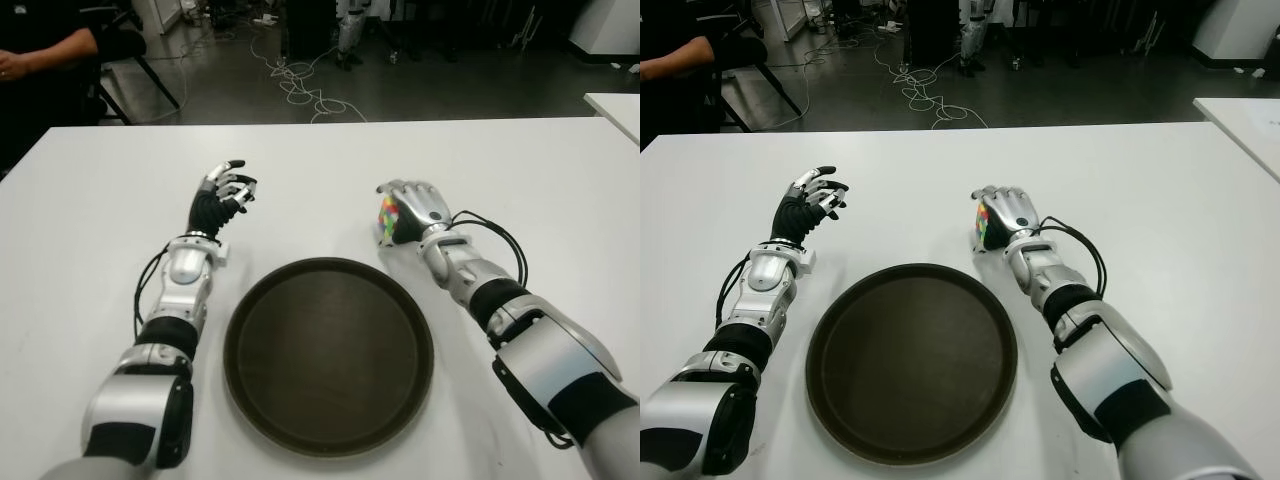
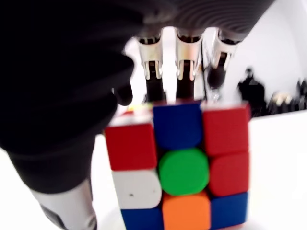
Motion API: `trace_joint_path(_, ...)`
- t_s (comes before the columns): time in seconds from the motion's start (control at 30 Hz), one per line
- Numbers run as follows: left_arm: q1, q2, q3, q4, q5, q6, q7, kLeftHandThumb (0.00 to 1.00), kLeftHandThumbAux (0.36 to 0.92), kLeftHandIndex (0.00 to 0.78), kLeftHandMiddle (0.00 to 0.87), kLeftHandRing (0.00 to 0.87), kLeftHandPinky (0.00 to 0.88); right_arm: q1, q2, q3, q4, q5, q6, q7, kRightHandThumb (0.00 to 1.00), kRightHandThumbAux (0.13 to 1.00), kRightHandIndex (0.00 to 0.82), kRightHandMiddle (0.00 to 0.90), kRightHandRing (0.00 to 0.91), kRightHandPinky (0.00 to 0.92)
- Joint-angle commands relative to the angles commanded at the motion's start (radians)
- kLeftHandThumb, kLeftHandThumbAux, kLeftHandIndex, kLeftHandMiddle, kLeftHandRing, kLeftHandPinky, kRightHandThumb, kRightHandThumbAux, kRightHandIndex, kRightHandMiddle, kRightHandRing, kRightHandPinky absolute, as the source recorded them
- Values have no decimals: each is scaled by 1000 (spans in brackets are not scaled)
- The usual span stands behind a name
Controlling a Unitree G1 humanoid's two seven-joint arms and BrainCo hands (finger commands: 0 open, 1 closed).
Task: Pick up the Rubik's Cube and put it in the plate
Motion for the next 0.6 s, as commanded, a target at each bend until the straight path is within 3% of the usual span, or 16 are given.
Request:
trace_joint_path(0.27,4,-2,0,-6,1,-10,-1,285,671,231,399,478,528,-13,-16,41,1,-33,-46,90,0,847,198,204,173,85)
trace_joint_path(0.6,7,-1,-3,-13,6,-4,11,263,686,231,405,481,535,-29,-28,78,-2,-43,-78,200,0,816,183,210,202,138)
